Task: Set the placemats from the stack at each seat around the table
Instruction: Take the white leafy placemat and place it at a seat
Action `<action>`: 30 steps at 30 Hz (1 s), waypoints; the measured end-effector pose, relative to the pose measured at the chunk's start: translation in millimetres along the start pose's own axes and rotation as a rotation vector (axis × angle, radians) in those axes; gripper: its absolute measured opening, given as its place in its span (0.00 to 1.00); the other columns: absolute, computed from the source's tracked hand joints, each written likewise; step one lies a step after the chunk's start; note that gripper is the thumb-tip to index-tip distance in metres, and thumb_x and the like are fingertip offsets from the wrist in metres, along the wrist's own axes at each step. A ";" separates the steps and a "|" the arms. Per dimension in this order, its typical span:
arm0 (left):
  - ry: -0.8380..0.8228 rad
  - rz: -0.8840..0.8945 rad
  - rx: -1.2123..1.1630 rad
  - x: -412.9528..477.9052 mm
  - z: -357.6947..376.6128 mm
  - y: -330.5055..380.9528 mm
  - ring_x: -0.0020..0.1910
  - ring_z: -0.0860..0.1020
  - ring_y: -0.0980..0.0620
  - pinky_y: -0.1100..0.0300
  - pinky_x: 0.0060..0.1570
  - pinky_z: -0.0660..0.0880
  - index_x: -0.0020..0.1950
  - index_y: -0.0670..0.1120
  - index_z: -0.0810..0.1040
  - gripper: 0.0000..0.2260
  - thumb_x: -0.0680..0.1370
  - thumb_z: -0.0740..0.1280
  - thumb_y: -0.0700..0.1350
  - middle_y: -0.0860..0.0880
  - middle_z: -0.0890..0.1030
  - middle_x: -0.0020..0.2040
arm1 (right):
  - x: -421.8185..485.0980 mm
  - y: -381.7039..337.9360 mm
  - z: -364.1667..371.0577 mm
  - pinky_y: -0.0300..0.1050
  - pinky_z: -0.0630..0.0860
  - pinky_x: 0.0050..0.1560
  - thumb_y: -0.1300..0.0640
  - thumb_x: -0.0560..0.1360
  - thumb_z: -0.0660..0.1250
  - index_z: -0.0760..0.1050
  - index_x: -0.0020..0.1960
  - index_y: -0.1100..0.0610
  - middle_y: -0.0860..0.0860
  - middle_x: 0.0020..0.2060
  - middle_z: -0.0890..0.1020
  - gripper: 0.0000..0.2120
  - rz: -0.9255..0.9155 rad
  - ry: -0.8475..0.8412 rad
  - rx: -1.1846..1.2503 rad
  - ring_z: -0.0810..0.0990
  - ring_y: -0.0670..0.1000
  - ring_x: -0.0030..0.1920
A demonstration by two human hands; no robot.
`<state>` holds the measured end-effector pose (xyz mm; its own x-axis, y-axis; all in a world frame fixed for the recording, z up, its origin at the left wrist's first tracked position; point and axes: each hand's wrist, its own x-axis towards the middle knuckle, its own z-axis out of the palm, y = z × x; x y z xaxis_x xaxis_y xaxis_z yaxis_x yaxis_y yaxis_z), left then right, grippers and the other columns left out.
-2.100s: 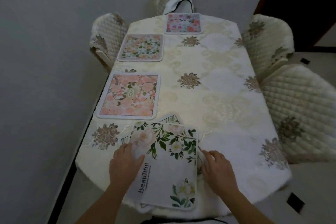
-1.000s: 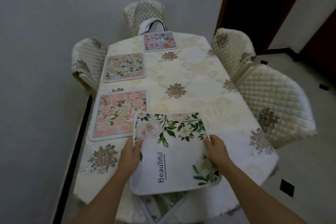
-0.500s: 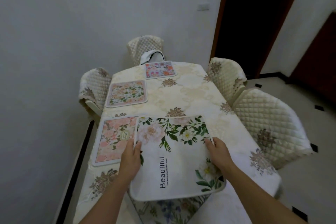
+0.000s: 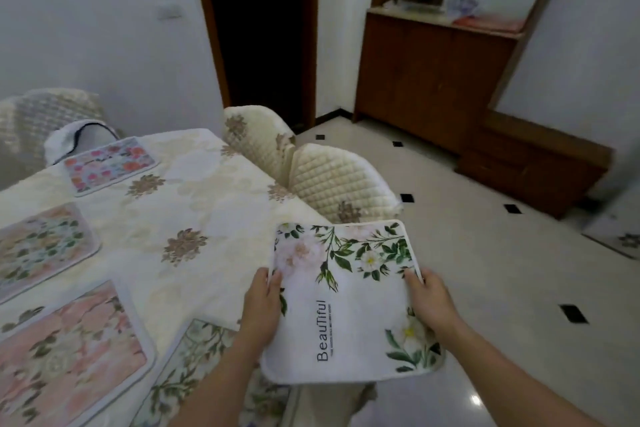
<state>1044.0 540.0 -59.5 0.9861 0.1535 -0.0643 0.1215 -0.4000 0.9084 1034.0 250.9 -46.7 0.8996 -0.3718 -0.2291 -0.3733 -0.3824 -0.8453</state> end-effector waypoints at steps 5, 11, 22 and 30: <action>-0.162 0.094 -0.008 17.8 73.4 50.2 0.36 0.74 0.49 0.56 0.36 0.69 0.46 0.42 0.69 0.13 0.84 0.57 0.49 0.45 0.75 0.37 | 2.8 27.1 -72.0 0.46 0.73 0.46 0.50 0.83 0.58 0.75 0.54 0.53 0.52 0.47 0.82 0.10 0.080 0.207 0.051 0.80 0.54 0.47; -0.259 0.113 0.006 29.3 152.5 94.2 0.40 0.77 0.49 0.56 0.38 0.71 0.48 0.44 0.71 0.11 0.84 0.58 0.50 0.47 0.78 0.41 | 24.9 59.2 -133.6 0.47 0.73 0.47 0.51 0.83 0.57 0.75 0.54 0.55 0.53 0.46 0.80 0.10 0.140 0.323 0.064 0.79 0.55 0.47; -0.239 0.105 0.036 84.0 308.7 169.4 0.43 0.78 0.50 0.65 0.36 0.69 0.50 0.46 0.72 0.08 0.84 0.58 0.48 0.49 0.78 0.44 | 168.3 109.2 -236.7 0.47 0.71 0.43 0.52 0.83 0.57 0.75 0.52 0.56 0.53 0.44 0.80 0.11 0.199 0.284 0.098 0.78 0.56 0.46; -0.229 0.014 -0.004 127.3 410.5 221.1 0.41 0.79 0.49 0.56 0.38 0.74 0.50 0.50 0.73 0.08 0.84 0.57 0.52 0.49 0.80 0.43 | 279.5 120.0 -307.4 0.46 0.69 0.47 0.54 0.83 0.56 0.73 0.53 0.59 0.56 0.46 0.77 0.11 0.241 0.230 0.020 0.75 0.57 0.47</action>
<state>1243.0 100.2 -36.4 0.9877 -0.0615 -0.1439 0.1081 -0.3970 0.9114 1170.9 -158.9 -63.8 0.7100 -0.6319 -0.3108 -0.5628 -0.2440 -0.7897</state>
